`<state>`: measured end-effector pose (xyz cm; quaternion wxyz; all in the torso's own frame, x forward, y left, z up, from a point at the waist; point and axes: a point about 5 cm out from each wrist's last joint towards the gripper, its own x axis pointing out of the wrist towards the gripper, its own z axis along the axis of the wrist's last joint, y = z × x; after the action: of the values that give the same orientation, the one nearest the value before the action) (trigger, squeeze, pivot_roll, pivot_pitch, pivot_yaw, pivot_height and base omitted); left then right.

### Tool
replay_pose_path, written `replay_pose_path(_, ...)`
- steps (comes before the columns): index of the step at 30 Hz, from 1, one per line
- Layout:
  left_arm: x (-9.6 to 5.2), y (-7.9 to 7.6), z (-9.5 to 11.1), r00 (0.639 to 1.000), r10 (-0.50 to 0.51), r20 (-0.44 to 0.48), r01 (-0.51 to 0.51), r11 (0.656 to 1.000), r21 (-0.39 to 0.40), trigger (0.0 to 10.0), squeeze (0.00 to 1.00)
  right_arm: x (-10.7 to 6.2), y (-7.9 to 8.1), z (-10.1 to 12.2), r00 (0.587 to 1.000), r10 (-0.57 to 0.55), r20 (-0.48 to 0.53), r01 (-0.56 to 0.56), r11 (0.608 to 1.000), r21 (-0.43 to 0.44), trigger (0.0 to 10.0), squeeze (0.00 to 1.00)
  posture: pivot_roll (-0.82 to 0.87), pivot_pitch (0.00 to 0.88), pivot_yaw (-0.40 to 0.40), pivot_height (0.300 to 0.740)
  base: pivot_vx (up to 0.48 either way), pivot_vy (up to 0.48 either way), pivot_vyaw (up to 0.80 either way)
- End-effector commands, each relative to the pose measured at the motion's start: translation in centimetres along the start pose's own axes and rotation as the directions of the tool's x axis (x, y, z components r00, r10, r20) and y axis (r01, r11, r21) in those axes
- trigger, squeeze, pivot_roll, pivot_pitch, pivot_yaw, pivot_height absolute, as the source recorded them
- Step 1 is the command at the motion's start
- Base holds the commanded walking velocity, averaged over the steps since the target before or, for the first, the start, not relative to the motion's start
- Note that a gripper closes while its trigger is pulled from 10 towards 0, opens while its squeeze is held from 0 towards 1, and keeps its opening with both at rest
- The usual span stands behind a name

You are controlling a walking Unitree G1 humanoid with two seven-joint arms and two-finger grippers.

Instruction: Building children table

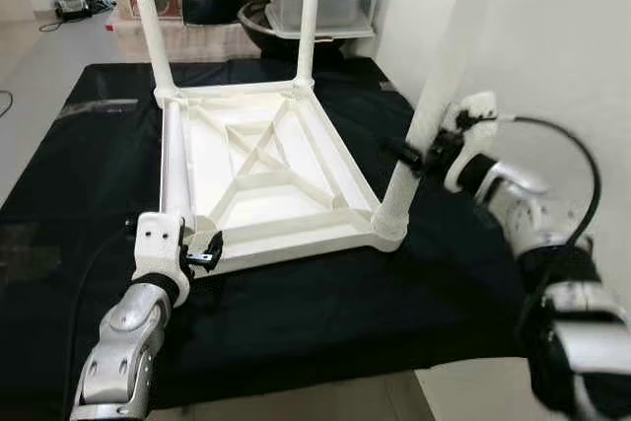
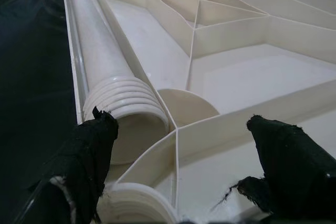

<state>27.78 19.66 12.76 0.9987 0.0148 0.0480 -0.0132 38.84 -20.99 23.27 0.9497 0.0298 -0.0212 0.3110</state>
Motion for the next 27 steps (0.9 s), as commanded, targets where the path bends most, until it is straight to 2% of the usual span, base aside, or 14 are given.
replay_pose_path(1, 0.0, 0.0, -0.4, 1.000, -0.009, -0.023, 0.009, 1.000, 0.005, 10.0, 0.00, -0.4, -0.5, 0.0, 1.000, 0.011, 0.009, -0.011, 1.000, -0.009, 10.0, 0.00, 0.07, 0.000, -0.082, 0.740, 0.000, 0.000, 0.00)
replay_pose_path(2, 0.0, 0.0, -0.4, 1.000, -0.009, -0.023, 0.009, 1.000, 0.005, 10.0, 0.00, -0.4, -0.5, 0.0, 1.000, 0.011, 0.009, -0.011, 1.000, -0.009, 10.0, 0.00, 0.07, 0.000, -0.082, 0.740, 0.000, 0.000, 0.00)
replay_pose_path(3, 0.0, 0.0, -0.5, 1.000, -0.010, -0.023, 0.010, 1.000, 0.007, 10.0, 0.00, -0.5, -0.4, -0.1, 0.999, 0.032, 0.016, -0.032, 0.999, -0.004, 4.2, 0.00, 0.07, 0.000, -0.083, 0.740, 0.000, 0.000, 0.00)
replay_pose_path(5, -0.1, 0.0, -0.5, 1.000, -0.011, -0.024, 0.011, 1.000, 0.008, 10.0, 0.00, -0.5, -0.4, -0.2, 0.999, 0.050, 0.021, -0.050, 0.999, -0.003, 4.2, 0.00, 0.07, 0.000, -0.083, 0.740, 0.000, 0.000, 0.00)
replay_pose_path(6, -0.1, 0.0, -0.5, 1.000, -0.012, -0.025, 0.012, 1.000, 0.008, 10.0, 0.00, -0.6, -0.3, -0.5, 0.997, 0.071, 0.025, -0.071, 0.997, 0.011, 0.0, 0.00, 0.07, 0.000, -0.083, 0.740, 0.000, 0.000, 0.00)
replay_pose_path(13, -0.1, 0.0, -0.5, 1.000, -0.016, -0.027, 0.016, 1.000, 0.011, 10.0, 0.00, -0.9, -0.1, -1.8, 0.994, 0.110, 0.022, -0.111, 0.992, 0.062, 0.0, 0.00, 0.08, 0.000, -0.077, 0.740, 0.000, 0.000, 0.00)
replay_pose_path(18, -0.1, 0.1, -0.5, 0.999, -0.024, -0.030, 0.024, 1.000, 0.014, 10.0, 0.00, -0.3, -0.8, -2.4, 0.994, -0.110, 0.002, 0.109, 0.989, 0.095, 0.0, 0.00, 0.08, 0.000, -0.079, 0.740, 0.000, 0.000, 0.00)
replay_pose_path(20, -0.2, 0.1, -0.5, 0.999, -0.021, -0.027, 0.021, 1.000, 0.014, 10.0, 0.00, 0.3, -1.5, -3.4, 0.904, -0.423, -0.069, 0.428, 0.898, 0.099, 0.0, 0.00, 0.08, 0.000, -0.085, 0.740, 0.000, 0.000, 0.00)
replay_pose_path(22, -0.2, 0.1, -0.5, 0.999, -0.021, -0.027, 0.021, 1.000, 0.014, 10.0, 0.00, 0.3, -1.5, -3.4, 0.904, -0.423, -0.069, 0.428, 0.898, 0.099, 0.0, 0.00, 0.08, 0.000, -0.085, 0.740, 0.000, 0.000, 0.00)
replay_pose_path(23, -0.2, 0.1, -0.5, 1.000, -0.017, -0.026, 0.018, 1.000, 0.014, 10.0, 0.00, 0.3, -1.4, -4.2, 0.821, -0.560, -0.113, 0.570, 0.815, 0.101, 0.0, 0.00, 0.08, 0.000, -0.084, 0.740, 0.000, 0.000, 0.00)
replay_pose_path(24, -0.3, 0.1, -0.5, 1.000, -0.014, -0.026, 0.015, 1.000, 0.014, 10.0, 0.00, 0.6, 0.5, -5.2, 0.770, -0.623, -0.136, 0.636, 0.766, 0.094, 0.0, 0.00, 0.08, 0.000, -0.084, 0.740, 0.000, 0.000, 0.00)
replay_pose_path(25, -0.4, 0.2, -0.5, 1.000, -0.013, -0.025, 0.013, 1.000, 0.014, 10.0, 0.00, 0.9, 3.4, -6.0, 0.759, -0.635, -0.143, 0.649, 0.753, 0.106, 0.0, 0.00, 0.08, 0.000, -0.080, 0.740, 0.000, 0.000, 0.00)
replay_pose_path(26, -0.4, 0.2, -0.5, 1.000, -0.013, -0.025, 0.013, 1.000, 0.014, 10.0, 0.00, 0.9, 3.4, -6.0, 0.759, -0.635, -0.143, 0.649, 0.753, 0.106, 0.0, 0.00, 0.08, 0.000, -0.080, 0.740, 0.000, 0.000, 0.00)
replay_pose_path(27, -0.4, 0.2, -0.5, 1.000, -0.012, -0.026, 0.012, 1.000, 0.014, 10.0, 0.00, 0.9, 5.7, -6.3, 0.764, -0.629, -0.142, 0.644, 0.756, 0.116, 0.0, 0.00, 0.08, 0.000, -0.080, 0.740, 0.000, 0.000, 0.00)
